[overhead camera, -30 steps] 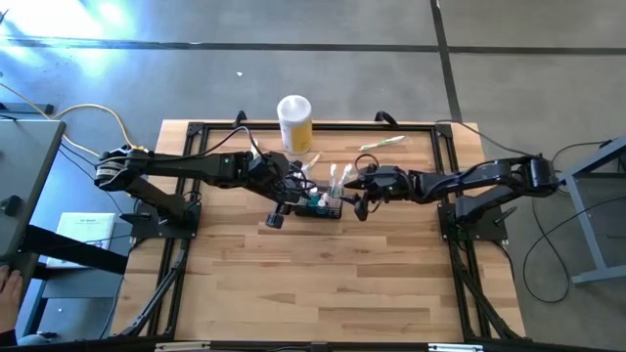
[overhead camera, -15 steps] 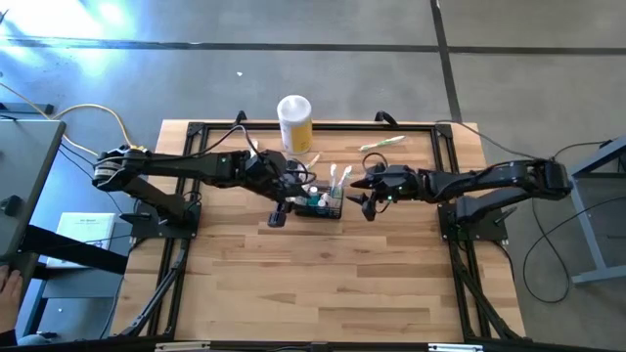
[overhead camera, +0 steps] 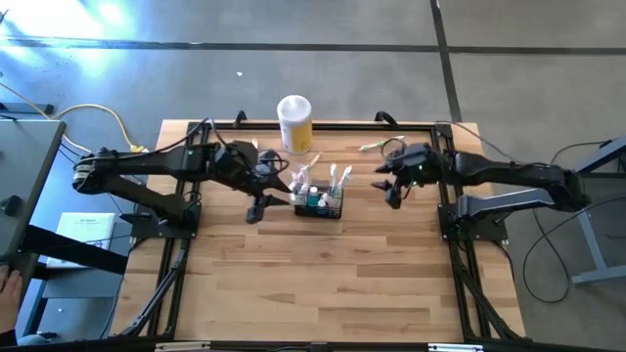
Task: Pick & Place toothbrushing station
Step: Put the right green toothbrush into the right section wire organizer
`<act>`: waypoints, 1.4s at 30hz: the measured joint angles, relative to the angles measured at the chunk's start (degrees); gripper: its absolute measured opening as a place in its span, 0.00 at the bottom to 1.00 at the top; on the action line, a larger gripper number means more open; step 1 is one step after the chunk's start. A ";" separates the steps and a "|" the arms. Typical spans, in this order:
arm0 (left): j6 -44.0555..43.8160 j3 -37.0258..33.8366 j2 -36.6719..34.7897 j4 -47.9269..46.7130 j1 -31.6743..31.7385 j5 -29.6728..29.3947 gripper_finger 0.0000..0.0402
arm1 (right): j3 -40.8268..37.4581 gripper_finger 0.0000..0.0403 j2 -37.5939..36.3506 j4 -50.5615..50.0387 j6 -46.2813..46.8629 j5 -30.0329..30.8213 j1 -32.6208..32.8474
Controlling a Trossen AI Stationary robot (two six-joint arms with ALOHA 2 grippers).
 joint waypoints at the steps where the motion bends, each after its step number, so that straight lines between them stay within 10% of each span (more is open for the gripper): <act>1: -0.31 0.01 -0.62 0.07 0.00 0.05 0.37 | 1.87 0.51 0.09 -3.51 -1.83 0.36 -1.35; 18: -5.07 0.00 -3.34 -7.01 -0.04 9.49 0.37 | 22.57 0.51 23.92 -22.94 -25.30 -7.06 -29.71; 42: -5.01 0.00 -3.33 -9.73 -0.02 11.10 0.37 | 33.66 0.53 55.99 -20.33 -51.42 1.50 -34.55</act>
